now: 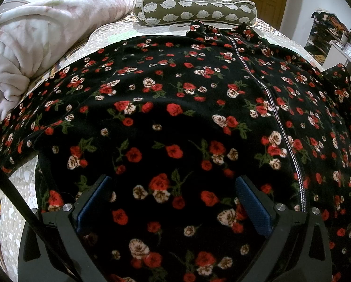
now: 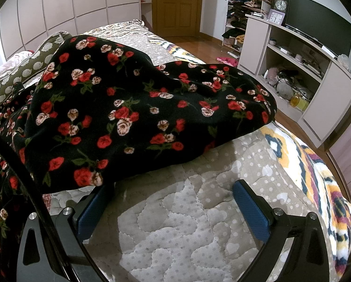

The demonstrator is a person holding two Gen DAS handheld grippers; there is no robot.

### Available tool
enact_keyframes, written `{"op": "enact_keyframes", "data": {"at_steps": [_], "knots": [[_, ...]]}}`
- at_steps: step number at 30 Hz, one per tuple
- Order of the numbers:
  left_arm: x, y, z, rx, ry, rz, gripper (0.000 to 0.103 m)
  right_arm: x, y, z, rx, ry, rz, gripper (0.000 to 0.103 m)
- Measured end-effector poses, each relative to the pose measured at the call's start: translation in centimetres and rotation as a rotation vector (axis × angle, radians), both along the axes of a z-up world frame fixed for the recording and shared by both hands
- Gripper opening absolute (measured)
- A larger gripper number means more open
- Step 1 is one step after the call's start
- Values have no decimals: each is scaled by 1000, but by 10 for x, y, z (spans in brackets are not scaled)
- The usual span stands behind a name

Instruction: Fold large clothes

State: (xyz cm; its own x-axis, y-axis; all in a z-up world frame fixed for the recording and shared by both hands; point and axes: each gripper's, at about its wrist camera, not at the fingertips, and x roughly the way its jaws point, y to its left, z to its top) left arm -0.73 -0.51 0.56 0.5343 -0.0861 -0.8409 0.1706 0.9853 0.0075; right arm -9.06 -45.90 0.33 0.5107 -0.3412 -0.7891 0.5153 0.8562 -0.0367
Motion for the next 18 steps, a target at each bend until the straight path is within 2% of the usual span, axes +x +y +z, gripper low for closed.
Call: {"op": "enact_keyframes", "data": {"at_steps": [18], "knots": [[6,3,-9,-4,0,0,103,0,0,7,2,0,0,103]]}}
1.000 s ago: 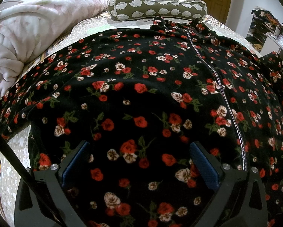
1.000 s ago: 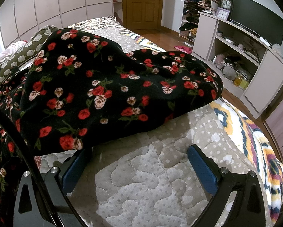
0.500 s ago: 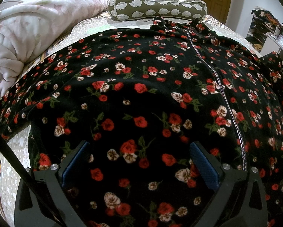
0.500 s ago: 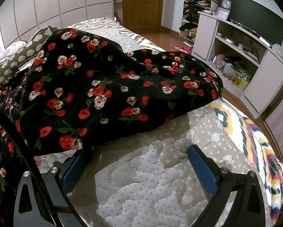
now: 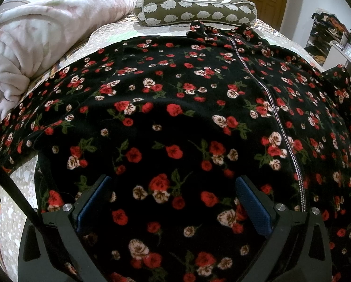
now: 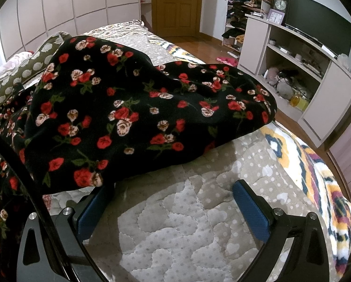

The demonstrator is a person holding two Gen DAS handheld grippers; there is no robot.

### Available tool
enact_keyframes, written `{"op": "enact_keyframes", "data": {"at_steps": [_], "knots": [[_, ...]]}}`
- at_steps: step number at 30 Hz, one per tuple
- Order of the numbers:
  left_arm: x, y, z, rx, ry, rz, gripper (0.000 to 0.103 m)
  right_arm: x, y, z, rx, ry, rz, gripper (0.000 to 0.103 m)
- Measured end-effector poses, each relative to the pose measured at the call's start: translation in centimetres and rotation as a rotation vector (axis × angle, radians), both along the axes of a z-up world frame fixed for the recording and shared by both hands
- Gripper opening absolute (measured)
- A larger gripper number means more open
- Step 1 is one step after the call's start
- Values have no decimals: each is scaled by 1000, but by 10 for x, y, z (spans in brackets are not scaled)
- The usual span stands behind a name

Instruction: Fold large clothes

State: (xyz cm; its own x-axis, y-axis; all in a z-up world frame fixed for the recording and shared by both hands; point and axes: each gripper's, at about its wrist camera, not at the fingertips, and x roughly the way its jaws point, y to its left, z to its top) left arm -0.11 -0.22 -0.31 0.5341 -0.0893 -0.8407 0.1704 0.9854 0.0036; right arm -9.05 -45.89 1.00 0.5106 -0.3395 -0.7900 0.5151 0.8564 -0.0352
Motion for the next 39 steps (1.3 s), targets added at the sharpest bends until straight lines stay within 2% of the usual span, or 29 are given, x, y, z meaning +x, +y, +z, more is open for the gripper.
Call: {"op": "enact_keyframes", "data": {"at_steps": [13,18,20,21,23,25,27,28,30,31,33,35,39], "knots": [[-3,5,0,-11,-10,15,103,1,-1,1,6,5,-6,103],[-13,2,5,18,-22,17,103,0,-9,3,54,15,16,103],[-11,8,12,23,-20,39,100,-3,-13,5,75,10,26,101],[-19,12,23,16,-34,59,99,-6,-15,8,84,10,26,99],[-35,21,49,-10,-85,72,98,-16,-16,21,110,-14,22,87],[-59,30,80,-10,-159,87,98,-35,-11,43,118,-91,26,87],[-85,38,105,-9,-222,106,98,-62,4,70,106,-202,93,88],[-100,43,117,-13,-253,116,98,-73,13,78,144,-231,150,95],[-125,53,133,-29,-289,123,98,-85,30,79,284,-201,275,98],[-128,57,137,-31,-295,125,98,-95,44,76,323,-167,322,98],[-149,62,142,-23,-308,126,98,-109,67,66,315,-90,368,96],[-170,65,143,-12,-309,117,98,-121,88,48,314,-11,401,79],[-199,75,144,-10,-310,109,98,-154,111,22,343,32,388,76]]}}
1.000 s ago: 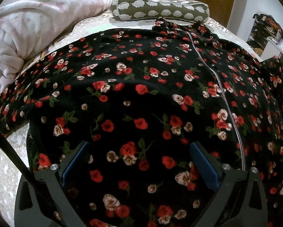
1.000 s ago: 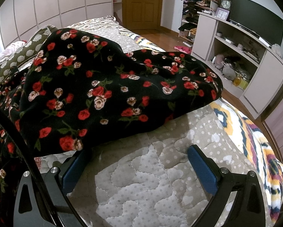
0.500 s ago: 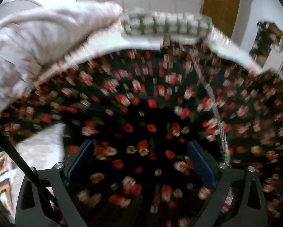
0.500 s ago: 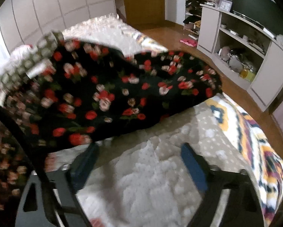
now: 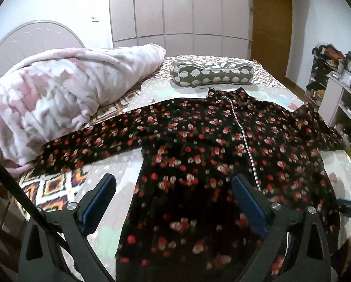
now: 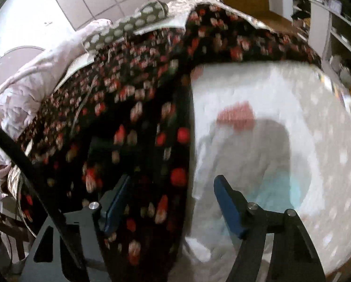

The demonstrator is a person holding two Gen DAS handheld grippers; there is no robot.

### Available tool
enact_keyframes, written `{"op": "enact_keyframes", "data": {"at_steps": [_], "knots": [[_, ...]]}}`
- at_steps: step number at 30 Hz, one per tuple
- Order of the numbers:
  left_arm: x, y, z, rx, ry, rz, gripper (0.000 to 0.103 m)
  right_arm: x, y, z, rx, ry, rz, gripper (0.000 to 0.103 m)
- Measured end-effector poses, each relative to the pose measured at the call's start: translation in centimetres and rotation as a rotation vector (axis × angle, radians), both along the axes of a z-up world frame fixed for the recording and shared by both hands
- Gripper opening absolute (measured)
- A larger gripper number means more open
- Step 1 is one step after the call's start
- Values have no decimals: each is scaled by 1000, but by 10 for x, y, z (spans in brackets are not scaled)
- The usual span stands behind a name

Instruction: Fold large clothes

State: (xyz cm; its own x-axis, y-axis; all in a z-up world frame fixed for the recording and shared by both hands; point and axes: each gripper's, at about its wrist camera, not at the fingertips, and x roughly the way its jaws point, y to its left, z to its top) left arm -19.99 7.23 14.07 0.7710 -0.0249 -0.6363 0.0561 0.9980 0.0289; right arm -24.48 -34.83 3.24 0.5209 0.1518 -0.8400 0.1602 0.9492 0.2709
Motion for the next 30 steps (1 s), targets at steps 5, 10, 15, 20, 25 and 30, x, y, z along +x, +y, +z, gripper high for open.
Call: {"op": "enact_keyframes", "data": {"at_steps": [5,10,15,20,25,30], "knots": [[-15,16,-5,-34,25,30,98,-18,27,-8,-40,19,-6,55],[-31,33,-1,-55,17,64,98,-40,13,11,-87,12,-19,3],[-45,52,0,-48,-9,90,98,-94,-48,14,-299,103,-223,0],[-34,60,-19,-67,43,99,98,-124,-66,34,-179,-10,-255,23],[-23,63,-47,-43,118,118,98,-92,0,31,-137,-51,-15,69],[-21,69,-60,-48,138,126,98,-69,62,14,-169,-49,119,69]]}}
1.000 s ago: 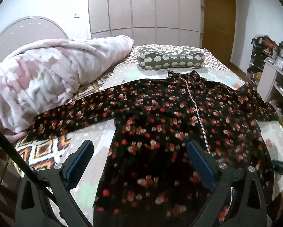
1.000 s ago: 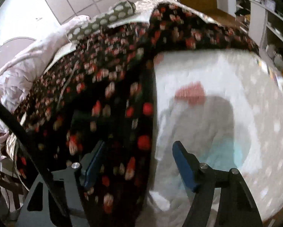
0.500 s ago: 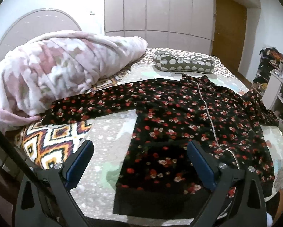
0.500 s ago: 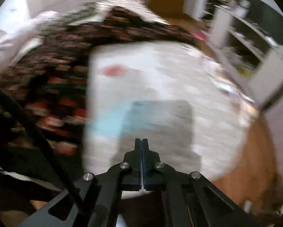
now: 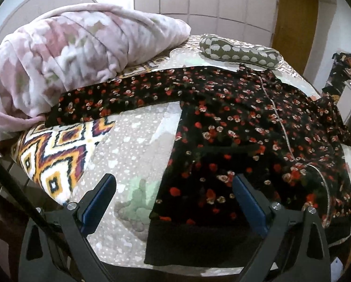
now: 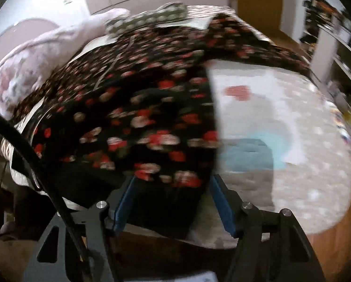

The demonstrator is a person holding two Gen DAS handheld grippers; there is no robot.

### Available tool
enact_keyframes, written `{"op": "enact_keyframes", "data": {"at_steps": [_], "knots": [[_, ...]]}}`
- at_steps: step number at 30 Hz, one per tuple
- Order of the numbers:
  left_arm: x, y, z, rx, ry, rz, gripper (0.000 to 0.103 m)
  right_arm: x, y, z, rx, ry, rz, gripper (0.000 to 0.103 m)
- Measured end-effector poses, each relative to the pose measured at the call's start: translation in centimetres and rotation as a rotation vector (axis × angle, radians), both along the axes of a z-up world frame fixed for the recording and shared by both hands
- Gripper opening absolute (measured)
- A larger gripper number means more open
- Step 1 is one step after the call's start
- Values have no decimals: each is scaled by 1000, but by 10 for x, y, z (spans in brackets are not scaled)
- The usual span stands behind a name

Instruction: Fold large clothes

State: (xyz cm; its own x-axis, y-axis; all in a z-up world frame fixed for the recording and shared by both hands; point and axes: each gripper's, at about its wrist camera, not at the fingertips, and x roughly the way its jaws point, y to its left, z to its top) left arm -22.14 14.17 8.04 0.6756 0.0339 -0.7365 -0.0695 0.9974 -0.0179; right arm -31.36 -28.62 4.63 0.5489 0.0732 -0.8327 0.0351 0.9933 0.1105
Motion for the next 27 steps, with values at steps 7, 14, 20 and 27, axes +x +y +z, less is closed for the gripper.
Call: {"op": "enact_keyframes", "data": {"at_steps": [7,14,20,27], "knots": [[7,12,-11,-25,18,23,98,22,69,-34,-164,34,53,41],[-13,29,-2,-35,-14,47,98,-14,34,-11,-180,57,-41,0],[-20,38,-4,-54,-16,49,98,-65,-31,-24,-100,181,-211,0],[8,28,-41,-31,83,1,98,-38,-21,16,-11,-3,-200,36]]}}
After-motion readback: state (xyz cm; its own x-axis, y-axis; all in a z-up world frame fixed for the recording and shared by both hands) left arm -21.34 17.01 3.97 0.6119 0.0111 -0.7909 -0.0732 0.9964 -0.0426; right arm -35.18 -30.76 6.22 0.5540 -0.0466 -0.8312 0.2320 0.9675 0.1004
